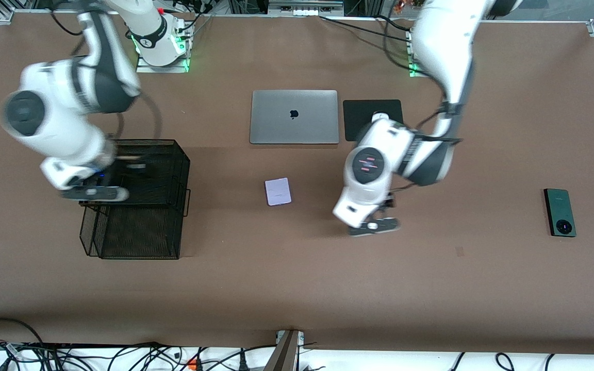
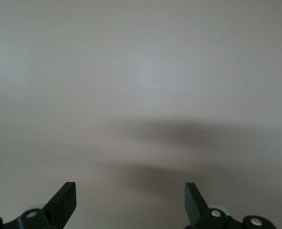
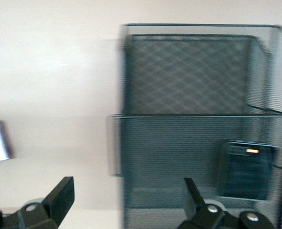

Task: Place phones with both arms
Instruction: 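Grasp the white phone with the right gripper while the left reaches the green phone, then carry the white phone with the right gripper into the basket, then release the white phone in the basket while the left gripper grasps the green phone, then carry the green phone with the left gripper beside the laptop and release it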

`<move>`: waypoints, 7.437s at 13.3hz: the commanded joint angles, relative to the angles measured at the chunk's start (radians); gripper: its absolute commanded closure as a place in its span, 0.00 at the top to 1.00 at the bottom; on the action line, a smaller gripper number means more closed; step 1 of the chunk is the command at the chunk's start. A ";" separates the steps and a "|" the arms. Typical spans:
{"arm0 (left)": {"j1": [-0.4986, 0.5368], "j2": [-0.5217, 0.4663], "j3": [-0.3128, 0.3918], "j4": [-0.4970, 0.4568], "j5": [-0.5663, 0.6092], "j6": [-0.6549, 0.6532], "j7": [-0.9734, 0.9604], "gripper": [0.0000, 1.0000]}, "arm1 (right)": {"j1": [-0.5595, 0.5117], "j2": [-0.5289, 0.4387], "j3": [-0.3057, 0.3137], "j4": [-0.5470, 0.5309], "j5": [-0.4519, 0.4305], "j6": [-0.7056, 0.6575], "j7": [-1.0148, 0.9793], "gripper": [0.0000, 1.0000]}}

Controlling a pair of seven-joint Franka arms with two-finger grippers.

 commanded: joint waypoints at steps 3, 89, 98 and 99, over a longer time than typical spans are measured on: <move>0.241 -0.145 -0.015 -0.115 0.001 -0.136 0.453 1.00 | 0.162 0.286 0.073 0.286 0.024 -0.009 0.140 0.99; -0.177 0.301 -0.097 0.351 -0.132 0.221 -0.273 0.00 | -0.002 0.407 -0.413 0.583 0.447 -0.463 -0.311 0.99; -0.347 0.414 0.043 0.387 -0.106 0.328 -0.380 0.00 | -0.001 0.407 -0.413 0.578 0.447 -0.463 -0.312 0.99; -0.347 0.414 0.044 0.387 -0.105 0.328 -0.381 0.36 | -0.001 0.407 -0.413 0.578 0.447 -0.465 -0.312 0.99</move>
